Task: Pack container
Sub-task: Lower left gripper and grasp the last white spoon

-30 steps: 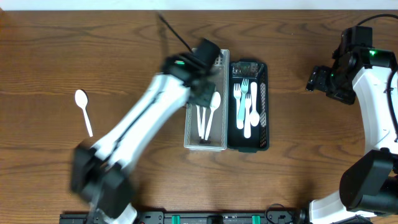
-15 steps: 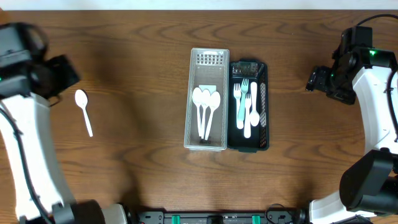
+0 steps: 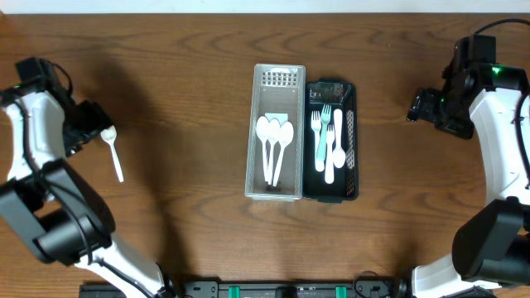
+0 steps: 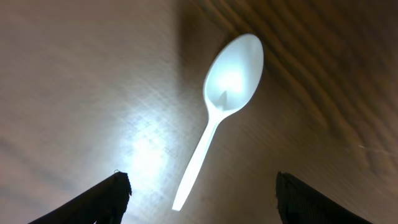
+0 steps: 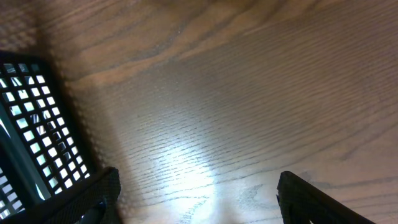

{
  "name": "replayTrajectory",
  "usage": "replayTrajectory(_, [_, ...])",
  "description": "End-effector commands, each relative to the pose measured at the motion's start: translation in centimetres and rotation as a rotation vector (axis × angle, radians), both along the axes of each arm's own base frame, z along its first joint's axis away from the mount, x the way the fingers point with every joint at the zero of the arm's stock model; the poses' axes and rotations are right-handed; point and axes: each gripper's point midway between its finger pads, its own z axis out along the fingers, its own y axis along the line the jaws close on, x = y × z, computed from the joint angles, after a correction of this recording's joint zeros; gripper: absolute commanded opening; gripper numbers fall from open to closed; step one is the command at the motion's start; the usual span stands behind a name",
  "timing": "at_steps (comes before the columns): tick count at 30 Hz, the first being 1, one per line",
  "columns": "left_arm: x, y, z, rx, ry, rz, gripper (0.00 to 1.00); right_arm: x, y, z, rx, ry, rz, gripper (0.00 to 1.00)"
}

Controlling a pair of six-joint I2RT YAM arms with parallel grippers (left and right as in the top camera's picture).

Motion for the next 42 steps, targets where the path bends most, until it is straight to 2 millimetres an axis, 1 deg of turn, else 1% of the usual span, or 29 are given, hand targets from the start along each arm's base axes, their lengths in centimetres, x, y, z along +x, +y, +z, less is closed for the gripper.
replayTrajectory(1, [0.3,-0.9,-2.2,-0.016,0.033,-0.067,0.77,0.0,-0.1,0.0,-0.001,0.001,0.01,0.84])
replayTrajectory(6, [0.5,-1.8,-5.2,-0.031,0.079,-0.123,0.78,0.0,-0.1,0.0,-0.001,0.001,0.01,0.84])
replayTrajectory(9, [0.4,-1.9,-6.2,-0.04,0.097,-0.128,0.78,0.0,-0.1,0.0,-0.001,0.001,0.011,0.84])
replayTrajectory(18, [0.1,-1.9,-8.3,-0.057,0.133,-0.145,0.78,0.0,-0.1,0.0,-0.003,0.002,0.018,0.85])
replayTrajectory(24, [-0.7,-2.3,-9.8,-0.08,0.174,-0.145,0.77,-0.1,-0.1,0.0,-0.003,0.003,0.018,0.85])
replayTrajectory(25, [-0.9,-2.4,-10.0,-0.081,0.177,-0.145,0.76,-0.1,-0.1,0.0,-0.003,0.004,0.018,0.85])
replayTrajectory(27, [-1.0,-2.5,-10.0,-0.084,0.183,-0.145,0.67,-0.1,-0.1,0.0,-0.003,0.004,0.017,0.84])
replayTrajectory(29, [-1.2,-2.5,-9.9,-0.087,0.187,-0.144,0.46,-0.1,-0.1,0.0,-0.003,0.004,0.018,0.85])
replayTrajectory(30, [-1.2,-2.6,-9.9,-0.088,0.189,-0.144,0.38,-0.1,-0.1,0.0,-0.003,0.004,0.018,0.85])
replayTrajectory(31, [-1.3,-2.6,-9.9,-0.089,0.192,-0.144,0.35,-0.1,-0.1,0.0,-0.003,0.004,0.018,0.84])
replayTrajectory(32, [-1.3,-2.6,-9.9,-0.091,0.194,-0.144,0.35,-0.1,-0.1,0.0,-0.003,0.004,0.018,0.84])
replayTrajectory(34, [-1.4,-2.7,-9.9,-0.092,0.198,-0.144,0.3,-0.1,-0.1,0.0,-0.003,0.004,0.018,0.85])
replayTrajectory(36, [-1.5,-2.7,-9.9,-0.094,0.2,-0.144,0.27,-0.1,-0.1,0.0,-0.003,0.004,0.017,0.85])
replayTrajectory(39, [-1.5,-2.7,-9.9,-0.094,0.201,-0.144,0.24,-0.1,-0.1,0.0,-0.003,0.004,0.017,0.85])
replayTrajectory(42, [-1.5,-2.7,-9.9,-0.094,0.201,-0.144,0.22,-0.1,-0.1,0.0,-0.003,0.004,0.018,0.85])
